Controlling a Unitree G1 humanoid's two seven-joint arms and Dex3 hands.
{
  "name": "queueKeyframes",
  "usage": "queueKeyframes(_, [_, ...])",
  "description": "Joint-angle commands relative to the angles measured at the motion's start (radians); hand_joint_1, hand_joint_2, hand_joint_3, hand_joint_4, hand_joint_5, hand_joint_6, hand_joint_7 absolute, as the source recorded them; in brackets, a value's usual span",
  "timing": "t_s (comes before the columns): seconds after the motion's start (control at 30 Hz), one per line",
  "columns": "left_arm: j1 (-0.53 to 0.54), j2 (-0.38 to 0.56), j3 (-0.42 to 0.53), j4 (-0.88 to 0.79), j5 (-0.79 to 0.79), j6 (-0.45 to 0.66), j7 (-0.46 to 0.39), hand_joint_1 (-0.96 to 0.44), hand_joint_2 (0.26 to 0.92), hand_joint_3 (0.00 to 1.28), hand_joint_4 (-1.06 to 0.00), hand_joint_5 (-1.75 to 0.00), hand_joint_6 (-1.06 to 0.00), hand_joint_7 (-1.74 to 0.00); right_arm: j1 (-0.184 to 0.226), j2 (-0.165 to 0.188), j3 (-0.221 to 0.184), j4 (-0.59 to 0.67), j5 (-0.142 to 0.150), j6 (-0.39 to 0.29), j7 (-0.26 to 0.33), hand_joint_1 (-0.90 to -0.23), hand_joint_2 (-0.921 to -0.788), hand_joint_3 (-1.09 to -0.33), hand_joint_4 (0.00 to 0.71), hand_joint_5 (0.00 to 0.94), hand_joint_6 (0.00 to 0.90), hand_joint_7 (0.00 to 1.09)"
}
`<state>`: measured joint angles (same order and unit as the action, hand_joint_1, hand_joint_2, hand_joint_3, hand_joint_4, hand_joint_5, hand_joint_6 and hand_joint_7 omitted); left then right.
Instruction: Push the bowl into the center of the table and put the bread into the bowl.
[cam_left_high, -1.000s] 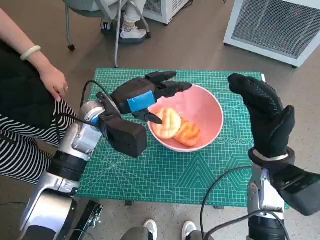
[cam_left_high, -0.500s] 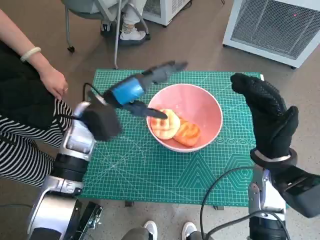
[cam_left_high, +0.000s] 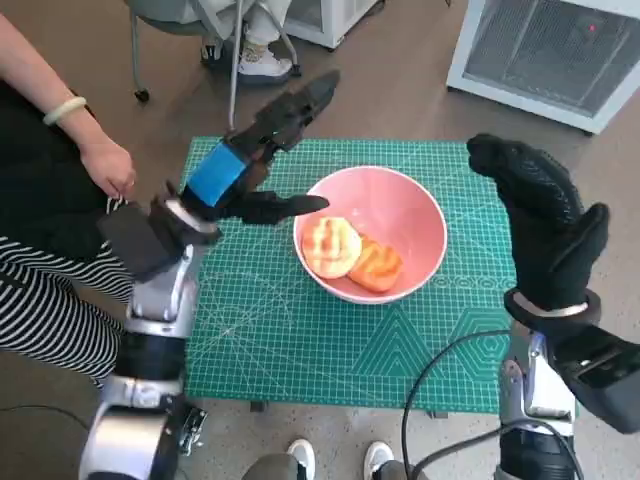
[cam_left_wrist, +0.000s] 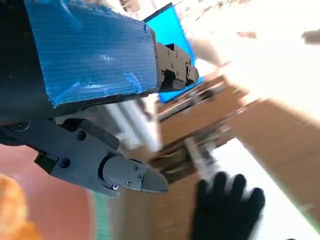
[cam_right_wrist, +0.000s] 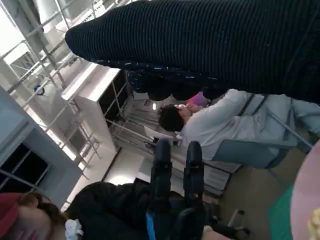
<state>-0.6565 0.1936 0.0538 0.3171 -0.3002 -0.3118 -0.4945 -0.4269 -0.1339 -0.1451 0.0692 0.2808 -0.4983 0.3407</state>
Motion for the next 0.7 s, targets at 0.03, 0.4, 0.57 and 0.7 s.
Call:
queueKeyframes(0.03, [0.046, -0.056, 0.026, -0.043, -0.060, -0.014, 0.003, -0.55, 0.921, 0.28, -0.15, -0.03, -0.01, -0.50, -0.010, -0.004, -0.002, 0.005, -0.006, 0.014, -0.013, -0.663, -0.921, -0.678, 0.165, 0.001, 0.063, 0.43])
queueKeyframes(0.4, [0.101, -0.117, 0.057, -0.021, -0.108, -0.093, -0.044, -0.57, 0.921, 0.29, -0.16, -0.03, 0.00, -0.53, -0.068, -0.011, -0.002, 0.032, -0.018, 0.030, -0.030, -0.646, -0.921, -0.683, 0.165, 0.002, 0.067, 0.43])
queueKeyframes(0.57, [0.111, -0.129, 0.068, 0.006, -0.112, -0.133, -0.069, -0.59, 0.921, 0.30, -0.15, -0.02, 0.00, -0.49, -0.094, -0.011, 0.002, 0.036, -0.019, 0.050, -0.038, -0.655, -0.921, -0.682, 0.172, 0.005, 0.079, 0.43])
queueKeyframes(0.7, [0.113, -0.136, 0.076, 0.027, -0.109, -0.163, -0.080, -0.60, 0.921, 0.31, -0.13, -0.01, 0.00, -0.45, -0.112, -0.013, -0.002, 0.054, -0.003, 0.065, -0.031, -0.669, -0.921, -0.662, 0.174, 0.005, 0.094, 0.43])
